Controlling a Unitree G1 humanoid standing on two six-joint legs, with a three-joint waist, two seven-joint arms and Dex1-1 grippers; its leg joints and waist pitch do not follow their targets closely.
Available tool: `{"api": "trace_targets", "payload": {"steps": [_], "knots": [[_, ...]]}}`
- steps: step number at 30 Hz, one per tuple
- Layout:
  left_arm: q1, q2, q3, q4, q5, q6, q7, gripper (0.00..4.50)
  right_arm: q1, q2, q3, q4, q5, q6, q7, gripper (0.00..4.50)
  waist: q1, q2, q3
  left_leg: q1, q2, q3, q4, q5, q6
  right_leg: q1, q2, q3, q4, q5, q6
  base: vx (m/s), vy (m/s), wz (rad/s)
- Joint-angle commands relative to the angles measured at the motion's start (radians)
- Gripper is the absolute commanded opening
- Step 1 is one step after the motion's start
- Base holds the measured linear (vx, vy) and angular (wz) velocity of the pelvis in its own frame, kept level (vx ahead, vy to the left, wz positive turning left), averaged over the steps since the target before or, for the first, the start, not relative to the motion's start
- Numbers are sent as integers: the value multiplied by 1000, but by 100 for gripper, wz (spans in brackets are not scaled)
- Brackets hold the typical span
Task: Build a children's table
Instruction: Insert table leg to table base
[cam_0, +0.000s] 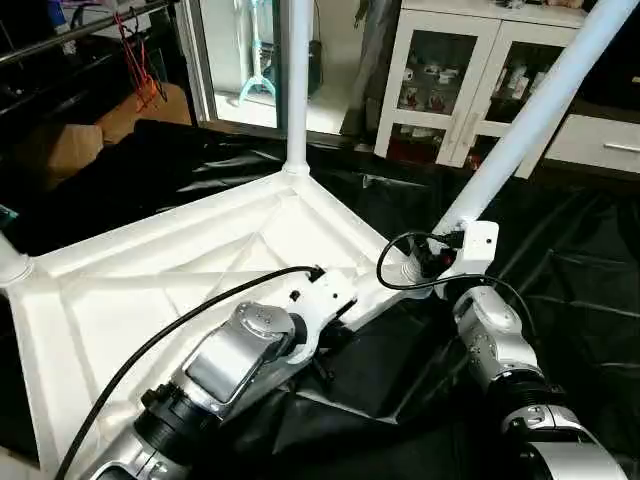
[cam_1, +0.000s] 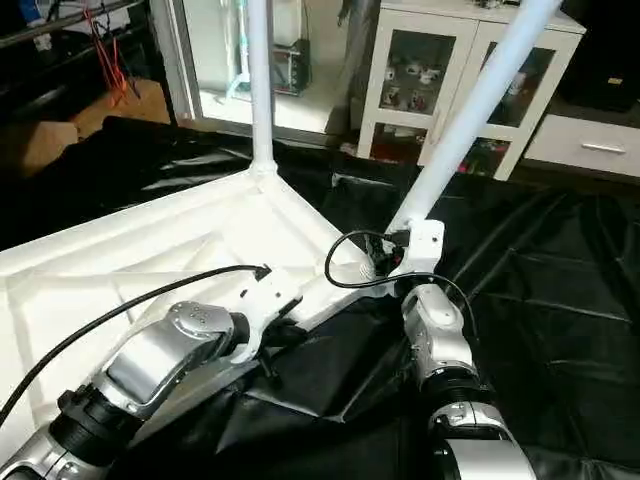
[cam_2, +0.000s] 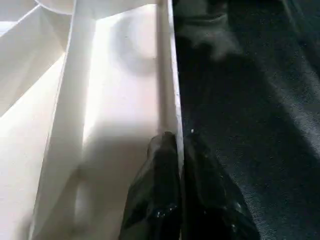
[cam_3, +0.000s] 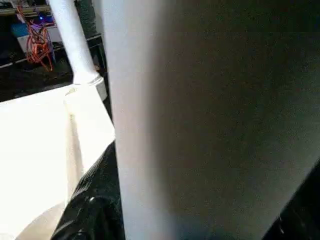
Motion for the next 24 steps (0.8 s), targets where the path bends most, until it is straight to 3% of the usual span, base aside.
{"api": "trace_targets", "payload": {"steps": [1, 5, 7, 9, 11, 12, 14, 15, 16, 17, 18, 19, 20, 22, 24], "knots": [[26, 12, -32, 34, 1, -5, -38, 0, 79, 12, 16, 141, -40, 121, 1, 193, -5, 9, 11, -13, 26, -7, -72, -155, -15, 0, -87, 42, -87, 54, -140, 0, 0, 0], [53, 44, -57, 41, 8, -54, -74, 0, 88, 8, 20, 117, -21, 124, 80, 193, -11, 11, 10, -16, 27, -9, -72, -140, -7, 1, -86, 41, -83, 96, -150, 0, 0, 0], [72, 95, -85, 38, 19, -137, -137, 0, 107, 3, 43, 70, -6, 131, 188, 193, -9, 10, 10, -19, 26, -9, -70, -134, 3, 5, -86, 42, -84, 116, -145, 0, 0, 0], [113, 204, -101, 28, 24, -301, -265, 0, 162, -27, 106, -46, 21, 153, 395, 193, -10, 1, 13, -23, 22, -9, -69, -130, 33, 8, -84, 45, -89, 134, -119, 0, 0, 0], [132, 265, -101, 18, 21, -338, -322, 0, 190, -45, 134, -108, 44, 172, 492, 193, -8, 5, 13, -21, 21, -12, -69, -134, 46, 10, -83, 47, -90, 139, -100, 0, 0, 0], [135, 280, -97, 20, 23, -356, -333, 0, 197, -52, 141, -122, 50, 179, 516, 193, -13, 11, 14, -16, 29, -14, -76, -139, 40, 2, -85, 43, -86, 138, -107, 0, 0, 0], [141, 301, -86, 23, 21, -379, -349, 0, 207, -62, 151, -141, 58, 188, 551, 193, -14, 11, 10, -12, 30, -13, -75, -125, 33, 6, -82, 43, -82, 162, -114, 0, 0, 0], [158, 350, -6, 57, -3, -457, -383, 0, 240, -101, 183, -189, 79, 216, 675, 193, -14, 2, 9, -19, 18, -11, -65, -74, 44, 15, -75, 42, -78, 246, -114, 0, 0, 0], [162, 366, 28, 75, -10, -489, -389, 0, 252, -116, 195, -202, 85, 222, 724, 193, -15, 2, 9, -18, 19, -12, -65, -70, 50, 16, -74, 42, -78, 268, -108, 0, 0, 0], [161, 390, 65, 100, -16, -525, -396, 0, 264, -135, 209, -204, 75, 218, 777, 193, -16, 4, 10, -15, 21, -10, -65, -78, 56, 10, -75, 41, -77, 279, -107, 0, 0, 0], [160, 394, 72, 105, -17, -529, -395, 0, 266, -138, 211, -203, 72, 215, 785, 193, -18, -7, 12, -15, 19, -8, -66, -87, 64, 9, -75, 41, -77, 267, -98, 0, 0, 0], [151, 424, 121, 145, -29, -566, -398, 0, 284, -160, 227, -200, 54, 201, 848, 193, -16, -8, 13, -14, 21, -9, -68, -90, 65, 7, -77, 40, -77, 253, -99, 0, 0, 0], [145, 436, 140, 163, -35, -585, -401, 0, 292, -168, 233, -203, 50, 203, 874, 193, -15, -4, 12, -13, 23, -11, -68, -92, 63, 7, -77, 40, -76, 243, -99, 0, 0, 0], [140, 452, 166, 185, -50, -605, -415, 0, 307, -180, 240, -211, 57, 225, 916, 193, -16, -11, 13, -12, 25, -9, -69, -83, 65, 6, -77, 40, -74, 247, -106, 0, 0, 0], [138, 460, 177, 192, -55, -616, -423, 0, 316, -189, 249, -207, 48, 214, 935, 193, -15, -11, 13, -12, 25, -8, -68, -65, 69, 8, -79, 41, -71, 268, -110, 0, 0, 0]]}}
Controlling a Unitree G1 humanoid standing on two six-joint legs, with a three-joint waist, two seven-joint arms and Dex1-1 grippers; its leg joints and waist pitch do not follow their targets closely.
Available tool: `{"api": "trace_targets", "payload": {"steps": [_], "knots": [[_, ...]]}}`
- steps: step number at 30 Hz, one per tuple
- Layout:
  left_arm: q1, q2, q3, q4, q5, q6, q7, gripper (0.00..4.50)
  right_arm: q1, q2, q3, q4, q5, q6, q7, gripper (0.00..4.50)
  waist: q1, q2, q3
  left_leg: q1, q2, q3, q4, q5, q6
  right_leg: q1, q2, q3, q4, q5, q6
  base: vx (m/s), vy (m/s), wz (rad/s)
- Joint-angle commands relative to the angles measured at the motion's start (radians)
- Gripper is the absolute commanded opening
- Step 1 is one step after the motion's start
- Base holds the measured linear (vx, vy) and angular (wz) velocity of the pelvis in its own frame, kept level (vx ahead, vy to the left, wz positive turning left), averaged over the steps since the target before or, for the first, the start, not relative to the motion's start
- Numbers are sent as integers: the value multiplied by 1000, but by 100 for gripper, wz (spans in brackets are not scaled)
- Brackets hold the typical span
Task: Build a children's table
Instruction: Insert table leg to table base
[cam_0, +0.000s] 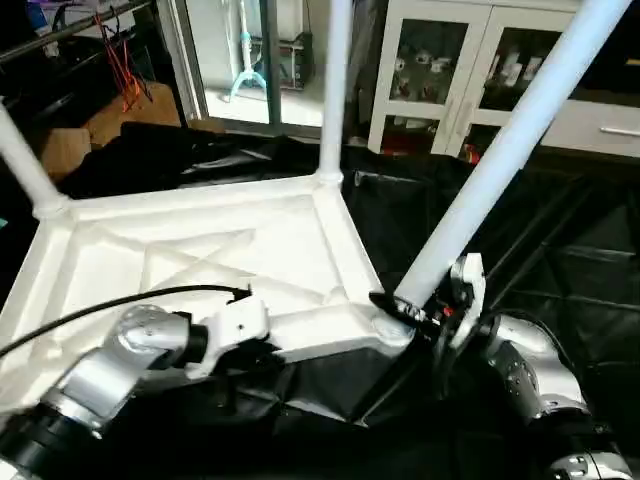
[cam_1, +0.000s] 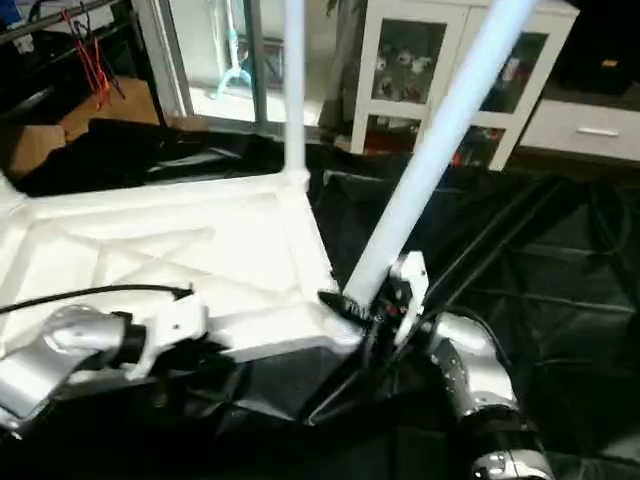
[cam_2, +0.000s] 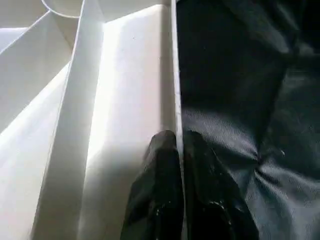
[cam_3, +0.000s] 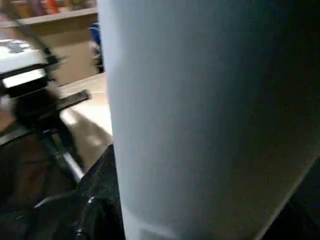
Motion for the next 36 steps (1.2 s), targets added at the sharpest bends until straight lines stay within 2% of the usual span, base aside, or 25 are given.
{"api": "trace_targets", "payload": {"steps": [1, 2, 4, 6, 8, 9, 10, 12, 14, 15, 16, 18, 21, 24, 25, 26, 27, 28, 30, 33, 35, 36], "knots": [[1, 22, 106, 104, 2, 11, 62, 0, 108, -30, 100, 96, -90, 63, 66, 193, 2, -10, 11, -17, 24, -6, -54, -57, 66, 11, -82, 41, -70, 284, -112, 0, 0, 0], [6, 20, 117, 98, -6, 3, 41, 0, 122, -50, 131, 97, -120, 20, 88, 193, 3, -11, 11, -17, 24, -5, -53, -45, 68, 12, -82, 41, -68, 305, -111, 0, 0, 0], [10, 14, 121, 87, -14, 9, 30, 0, 129, -61, 149, 105, -139, -12, 101, 193, 5, -10, 10, -16, 23, -4, -50, -36, 70, 13, -82, 40, -67, 327, -107, 0, 0, 0], [14, 2, 115, 76, -27, 10, 15, 0, 137, -80, 183, 144, -194, -90, 121, 193, 7, -10, 10, -16, 23, -4, -49, -30, 68, 14, -81, 40, -64, 357, -101, 0, 0, 0], [13, -1, 111, 77, -29, 9, 12, 0, 138, -84, 190, 157, -211, -112, 119, 193, 8, -12, 10, -16, 20, -3, -46, -17, 68, 17, -76, 40, -61, 402, -90, 0, 0, 0], [12, -3, 103, 77, -31, 6, 8, 0, 136, -88, 198, 171, -233, -133, 110, 193, 11, -9, 10, -15, 19, -5, -47, -5, 65, 18, -75, 39, -58, 449, -79, 0, 0, 0], [11, -4, 98, 78, -31, 3, 5, 0, 134, -92, 203, 180, -251, -146, 96, 193, 10, -9, 10, -15, 19, -5, -47, -8, 62, 18, -75, 38, -58, 454, -75, 0, 0, 0], [7, -9, 86, 83, -30, -2, -1, 0, 130, -93, 205, 198, -279, -166, 53, 193, 9, -7, 15, -11, 21, -7, -52, -43, 44, 13, -77, 36, -62, 417, -66, 0, 0, 0], [5, -15, 85, 85, -26, -1, -6, 0, 125, -86, 199, 215, -271, -165, 18, 193, 8, -10, 17, -6, 23, -7, -57, -96, 25, 10, -78, 37, -69, 324, -66, 0, 0, 0], [5, -17, 85, 84, -26, 0, -7, 0, 123, -83, 197, 222, -267, -167, 8, 193, 7, -11, 19, -6, 25, -7, -60, -132, 19, 8, -80, 39, -75, 229, -77, 0, 0, 0], [3, -22, 86, 81, -25, 5, -10, 0, 118, -73, 191, 240, -252, -169, -11, 193, 7, -11, 19, -5, 26, -7, -62, -141, 17, 6, -82, 40, -76, 199, -85, 0, 0, 0], [1, -27, 83, 77, -30, 15, -16, 0, 114, -61, 182, 255, -240, -162, -12, 193, 4, -5, 21, -5, 31, -7, -67, -169, 14, 2, -86, 43, -81, 115, -120, 0, 0, 0], [-2, -34, 80, 74, -36, 27, -26, 0, 112, -50, 181, 269, -235, -149, 16, 193, 0, -6, 20, -6, 32, -7, -67, -164, 26, 0, -87, 44, -80, 110, -145, 0, 0, 0], [-6, -39, 75, 75, -39, 33, -33, 0, 114, -47, 190, 270, -202, -71, 94, 193, -3, -6, 18, -7, 32, -6, -65, -155, 39, 2, -86, 45, -79, 132, -157, 0, 0, 0], [-7, -38, 72, 77, -37, 32, -37, 0, 117, -50, 193, 262, -188, -39, 123, 193, -3, 1, 15, -8, 30, -8, -63, -134, 46, 6, -87, 46, -76, 174, -161, 0, 0, 0], [-8, -38, 70, 77, -35, 34, -40, 0, 119, -53, 192, 251, -168, 6, 152, 193, -4, -4, 13, -10, 29, -7, -59, -106, 55, 10, -84, 46, -74, 239, -159, 0, 0, 0], [-8, -38, 69, 78, -35, 35, -42, 0, 120, -54, 191, 246, -156, 28, 164, 193, -1, -3, 11, -8, 30, -7, -58, -87, 60, 10, -84, 45, -70, 295, -156, 0, 0, 0], [-9, -40, 68, 79, -33, 36, -45, 0, 117, -57, 185, 239, -129, 75, 195, 193, -2, -3, 11, -8, 29, -8, -57, -83, 63, 12, -82, 43, -69, 315, -156, 0, 0, 0], [-9, -42, 68, 80, -32, 36, -47, 0, 112, -57, 180, 241, -117, 95, 207, 192, 7, -3, 9, -8, 29, -6, -55, -76, 64, 13, -83, 40, -66, 361, -147, 0, 0, 0], [-12, -50, 66, 83, -22, 39, -51, 0, 91, -71, 187, 263, -114, 154, 253, 192, 16, -3, 9, -8, 27, -4, -52, -61, 61, 16, -79, 35, -64, 391, -132, 0, 0, 0], [-13, -52, 66, 82, -21, 40, -52, 0, 89, -75, 193, 267, -119, 157, 259, 192, 21, -2, 9, -7, 29, -4, -53, -71, 56, 15, -83, 34, -66, 361, -124, 0, 0, 0], [-13, -56, 66, 79, -19, 42, -50, 0, 90, -90, 220, 270, -151, 136, 273, 192, 21, -2, 7, -7, 30, -5, -54, -75, 52, 16, -84, 33, -66, 341, -122, 0, 0, 0]]}}
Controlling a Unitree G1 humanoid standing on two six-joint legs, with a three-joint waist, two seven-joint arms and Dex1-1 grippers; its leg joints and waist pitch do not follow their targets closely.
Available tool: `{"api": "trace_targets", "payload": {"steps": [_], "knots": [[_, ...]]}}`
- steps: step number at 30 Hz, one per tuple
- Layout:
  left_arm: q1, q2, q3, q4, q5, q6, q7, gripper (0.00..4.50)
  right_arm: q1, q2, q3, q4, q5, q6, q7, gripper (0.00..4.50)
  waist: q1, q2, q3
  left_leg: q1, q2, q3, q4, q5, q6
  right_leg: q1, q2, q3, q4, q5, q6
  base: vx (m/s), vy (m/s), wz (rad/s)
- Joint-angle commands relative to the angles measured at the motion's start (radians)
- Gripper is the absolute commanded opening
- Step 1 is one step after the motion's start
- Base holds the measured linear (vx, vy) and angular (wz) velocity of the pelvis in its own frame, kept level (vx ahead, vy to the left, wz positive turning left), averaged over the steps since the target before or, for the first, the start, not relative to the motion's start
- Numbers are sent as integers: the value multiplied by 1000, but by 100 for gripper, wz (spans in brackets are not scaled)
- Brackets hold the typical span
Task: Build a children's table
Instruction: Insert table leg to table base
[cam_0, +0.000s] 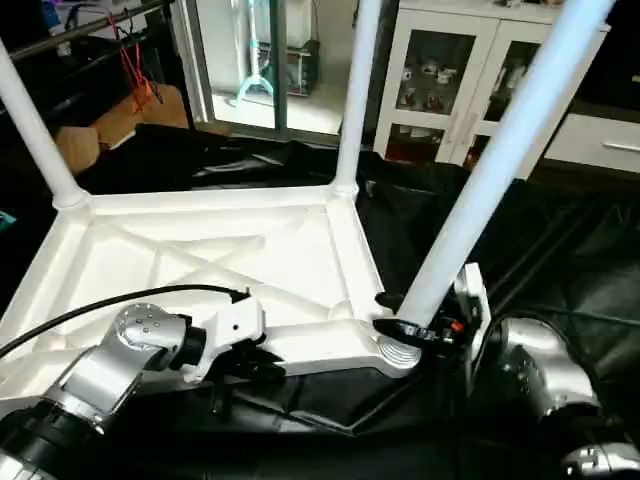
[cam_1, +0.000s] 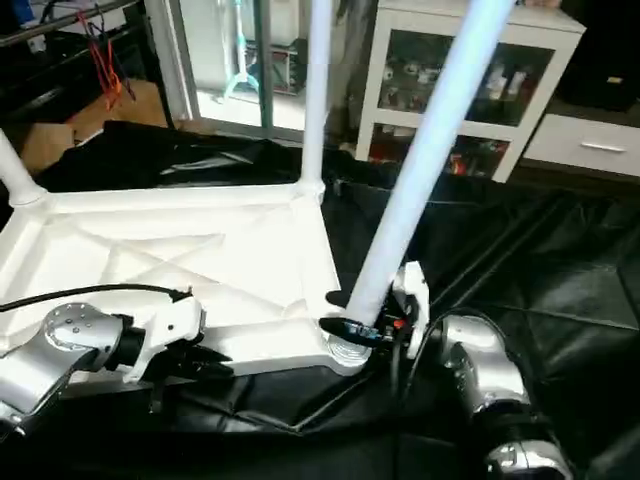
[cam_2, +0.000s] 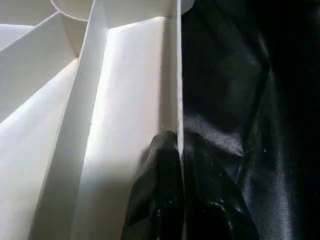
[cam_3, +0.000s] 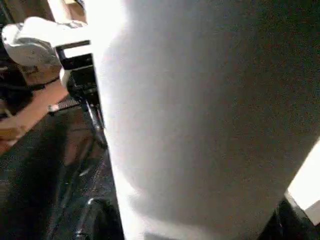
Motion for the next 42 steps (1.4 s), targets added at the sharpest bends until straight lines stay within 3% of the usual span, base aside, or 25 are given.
{"api": "trace_targets", "payload": {"steps": [1, 4, 5, 6, 7, 8, 9, 11, 13, 18, 20, 22, 23, 24, 32, 33, 38, 41, 42], "knots": [[-4, -15, 42, 41, -5, 22, 62, 0, 132, -26, 184, 175, -181, 101, 91, 192, 2, 3, 16, -13, 32, -7, -56, -77, 46, 4, -82, 32, -65, 332, -124, 0, 0, 0], [-3, -18, 42, 39, 0, 22, 64, 0, 141, -55, 238, 176, -254, 34, 93, 192, 5, 5, 15, -11, 32, -7, -56, -65, 47, 3, -82, 32, -65, 323, -130, 0, 0, 0], [-2, -19, 42, 39, 6, 19, 66, 0, 146, -67, 265, 187, -306, -38, 62, 192, 4, 5, 16, -9, 33, -6, -56, -70, 47, 2, -85, 32, -67, 307, -132, 0, 0, 0], [-2, -20, 42, 40, 9, 18, 67, 0, 147, -68, 270, 193, -318, -58, 49, 192, 4, 4, 23, -8, 32, -5, -61, -107, 40, -5, -88, 33, -75, 243, -134, 0, 0, 0], [-2, -20, 42, 41, 12, 16, 68, 0, 147, -68, 273, 202, -330, -80, 34, 192, 4, 4, 23, -8, 32, -5, -61, -107, 40, -5, -88, 33, -75, 243, -134, 0, 0, 0], [-2, -21, 43, 42, 15, 13, 71, 0, 147, -65, 271, 216, -340, -108, 8, 192, 2, 3, 26, -6, 34, -7, -69, -166, 26, -6, -93, 37, -85, 109, -137, 0, 0, 0], [-2, -22, 45, 44, 19, 11, 75, 0, 144, -57, 262, 231, -346, -134, -26, 192, -1, 4, 25, -5, 38, -11, -75, -176, 20, -7, -93, 38, -87, 61, -142, 0, 0, 0], [-2, -23, 48, 43, 24, 11, 78, 0, 143, -45, 245, 244, -343, -163, -63, 192, -6, 5, 29, -4, 38, -11, -79, -205, 15, -13, -92, 39, -91, 15, -148, 0, 0, 0], [-2, -24, 51, 43, 29, 10, 83, 0, 145, -25, 214, 261, -338, -202, -146, 192, -14, 6, 32, -4, 41, -14, -85, -276, 15, -21, -95, 43, -98, -103, -163, 0, 0, 0], [-1, -28, 55, 41, 30, 11, 87, 0, 151, 4, 171, 277, -298, -206, -211, 192, -21, 5, 36, -4, 43, -20, -92, -360, 8, -35, -99, 48, -109, -248, -149, 0, 0, 0], [3, -34, 61, 36, 26, 15, 88, 0, 154, 24, 139, 284, -261, -198, -232, 192, -22, 9, 38, -2, 43, -21, -94, -378, 6, -41, -100, 50, -111, -266, -149, 0, 0, 0], [10, -42, 69, 25, 20, 22, 86, 0, 159, 56, 89, 293, -203, -182, -256, 192, -26, 6, 39, -5, 44, -22, -96, -390, 4, -44, -100, 52, -113, -278, -146, 0, 0, 0], [12, -42, 70, 23, 20, 23, 86, 0, 160, 61, 82, 294, -197, -181, -260, 192, -26, 13, 40, -4, 45, -23, -98, -394, 2, -45, -101, 54, -112, -275, -147, 0, 0, 0], [14, -42, 70, 22, 20, 23, 85, 0, 162, 66, 74, 294, -189, -179, -263, 192, -29, 9, 40, -5, 45, -24, -99, -399, 2, -46, -99, 53, -113, -266, -146, 0, 0, 0], [14, -49, 68, 25, 25, 20, 83, 0, 166, 78, 59, 302, -177, -185, -278, 192, -30, 9, 43, -5, 46, -24, -101, -421, 3, -54, -101, 56, -117, -303, -136, 0, 0, 0], [14, -51, 69, 25, 26, 21, 83, 0, 168, 81, 56, 302, -179, -189, -280, 192, -29, 15, 44, -4, 46, -25, -102, -432, 0, -56, -101, 57, -118, -313, -134, 0, 0, 0], [15, -57, 71, 23, 36, 24, 88, 0, 174, 88, 49, 300, -189, -205, -285, 192, -29, 10, 43, -5, 47, -24, -103, -434, 1, -57, -102, 59, -121, -317, -126, 0, 0, 0], [14, -71, 75, 26, 64, 41, 140, 0, 168, 105, 28, 308, -196, -258, -357, 192, -30, 11, 43, -4, 49, -24, -104, -429, -4, -60, -103, 59, -120, -311, -126, 0, 0, 0], [13, -80, 78, 28, 77, 52, 169, 0, 163, 114, 16, 314, -200, -285, -399, 192, -33, 10, 42, -10, 50, -26, -107, -413, -14, -55, -105, 59, -119, -299, -127, 0, 0, 0]]}}
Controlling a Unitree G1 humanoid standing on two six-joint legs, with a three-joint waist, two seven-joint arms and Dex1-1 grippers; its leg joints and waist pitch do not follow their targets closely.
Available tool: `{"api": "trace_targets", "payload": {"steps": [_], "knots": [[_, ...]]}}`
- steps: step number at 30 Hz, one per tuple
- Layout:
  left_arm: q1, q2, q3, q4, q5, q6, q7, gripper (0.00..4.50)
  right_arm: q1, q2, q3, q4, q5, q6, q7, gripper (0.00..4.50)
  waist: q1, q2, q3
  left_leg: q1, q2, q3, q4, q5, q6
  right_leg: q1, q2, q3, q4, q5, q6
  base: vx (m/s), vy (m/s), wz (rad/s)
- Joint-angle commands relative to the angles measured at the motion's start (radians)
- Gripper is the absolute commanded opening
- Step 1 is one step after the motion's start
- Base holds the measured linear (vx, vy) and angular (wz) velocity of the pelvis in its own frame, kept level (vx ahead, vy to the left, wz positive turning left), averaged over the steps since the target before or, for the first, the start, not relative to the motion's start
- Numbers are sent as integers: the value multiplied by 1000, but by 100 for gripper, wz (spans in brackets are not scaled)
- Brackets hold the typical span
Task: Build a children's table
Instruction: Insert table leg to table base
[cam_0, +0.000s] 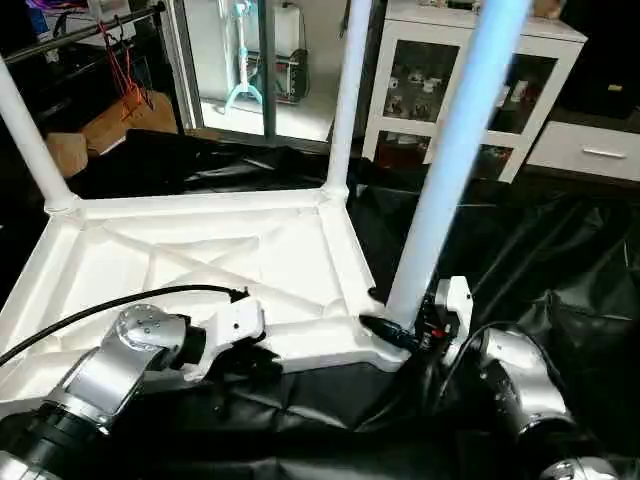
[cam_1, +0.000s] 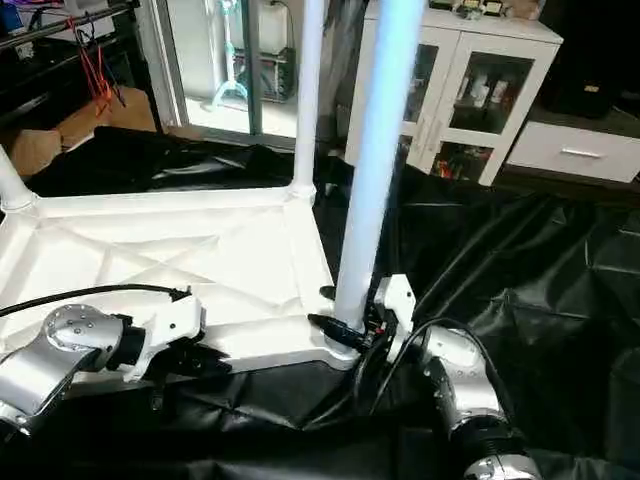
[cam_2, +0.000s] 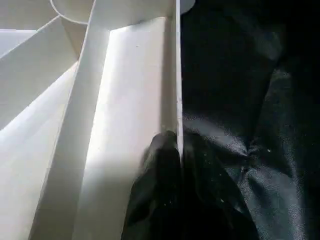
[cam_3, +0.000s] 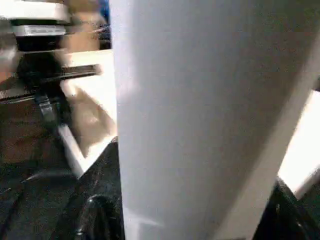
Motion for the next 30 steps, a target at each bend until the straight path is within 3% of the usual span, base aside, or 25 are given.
{"api": "trace_targets", "payload": {"steps": [1, 3, 5, 6, 8, 9, 10, 11, 12, 13, 14, 15, 17, 19, 24, 27, 30], "knots": [[3, -45, 44, 27, 18, 57, 159, 0, 102, -5, 24, 242, -124, 41, -175, 192, -5, 23, 46, -20, 52, -26, -98, -395, -15, -53, -102, 55, -105, -277, -126, 0, 0, 0], [-18, -183, 103, 37, 23, 162, 373, 0, 43, 36, -28, 273, -149, -1, -470, 192, -6, 19, 43, -17, 45, -20, -93, -343, -28, -50, -96, 51, -100, -205, -142, 0, 0, 0], [-33, -262, 140, 52, 29, 202, 498, 0, 15, 64, -59, 279, -136, 5, -572, 192, -2, 17, 38, -19, 40, -15, -87, -305, -19, -44, -95, 52, -98, -170, -146, 0, 0, 0], [-47, -319, 164, 68, 33, 218, 584, 0, -7, 88, -81, 278, -122, 18, -637, 192, 6, 22, 27, -19, 40, -7, -75, -197, -1, -32, -93, 52, -89, -12, -159, 0, 0, 0], [-75, -414, 200, 105, 39, 217, 721, 0, -47, 130, -113, 283, -99, 49, -729, 192, 8, 22, 24, -21, 39, -2, -66, -115, 5, -26, -88, 49, -77, 141, -174, 0, 0, 0], [-93, -447, 196, 122, 42, 215, 744, 0, -69, 148, -108, 287, -104, 69, -760, 192, 20, 19, 21, -20, 33, 4, -52, -44, 18, -17, -81, 45, -67, 306, -170, 0, 0, 0], [-98, -457, 194, 127, 44, 214, 752, 0, -76, 153, -104, 290, -108, 75, -770, 192, 21, 19, 20, -30, 25, 10, -45, -31, 35, -13, -77, 45, -61, 428, -162, 0, 0, 0], [-122, -501, 190, 143, 56, 213, 780, 0, -106, 180, -100, 311, -112, 87, -816, 192, 18, 38, 9, -48, 28, -9, -49, 56, 37, 7, -86, 36, -44, 554, -134, 0, 0, 0], [-143, -535, 188, 156, 65, 210, 802, 0, -130, 201, -96, 327, -118, 99, -855, 192, 14, 38, 7, -45, 32, -12, -47, 105, 25, 7, -89, 33, -41, 610, -125, 0, 0, 0], [-145, -540, 188, 158, 66, 210, 806, 0, -133, 204, -95, 329, -119, 101, -860, 192, 5, 28, 9, -37, 32, -7, -38, 130, -3, 4, -78, 26, -35, 690, -121, 0, 0, 0], [-155, -557, 189, 164, 71, 209, 818, 0, -145, 214, -94, 338, -121, 105, -880, 192, 4, 23, 12, -39, 30, -6, -38, 115, -8, 6, -79, 27, -35, 713, -116, 0, 0, 0], [-181, -603, 181, 168, 73, 218, 831, 0, -181, 250, -108, 366, -134, 115, -926, 192, 4, 19, 9, -44, 23, -8, -41, 89, -18, 17, -79, 27, -36, 725, -98, 0, 0, 0], [-185, -611, 174, 167, 75, 219, 824, 0, -190, 259, -113, 375, -143, 115, -931, 192, -2, 20, 14, -37, 29, -9, -45, 5, -34, 7, -83, 27, -43, 640, -90, 0, 0, 0], [-175, -596, 163, 161, 66, 226, 810, 0, -189, 260, -121, 375, -145, 117, -925, 192, -2, 18, 16, -37, 31, -9, -46, -21, -37, 9, -81, 29, -45, 592, -87, 0, 0, 0], [-147, -538, 123, 142, 57, 203, 719, 0, -177, 249, -131, 370, -147, 118, -922, 192, 0, 19, 15, -35, 34, -9, -46, -8, -38, 9, -81, 31, -42, 593, -87, 0, 0, 0], [-114, -445, 83, 98, 74, 150, 586, 0, -180, 231, -143, 373, -162, 111, -912, 192, 4, 23, 15, -32, 33, -9, -46, 4, -45, 7, -81, 29, -41, 599, -84, 0, 0, 0], [-105, -395, 82, 105, 89, 124, 562, 0, -182, 223, -136, 363, -165, 105, -869, 192, 4, 26, 14, -29, 33, -7, -45, 4, -54, 8, -79, 28, -39, 600, -83, 0, 0, 0]]}}
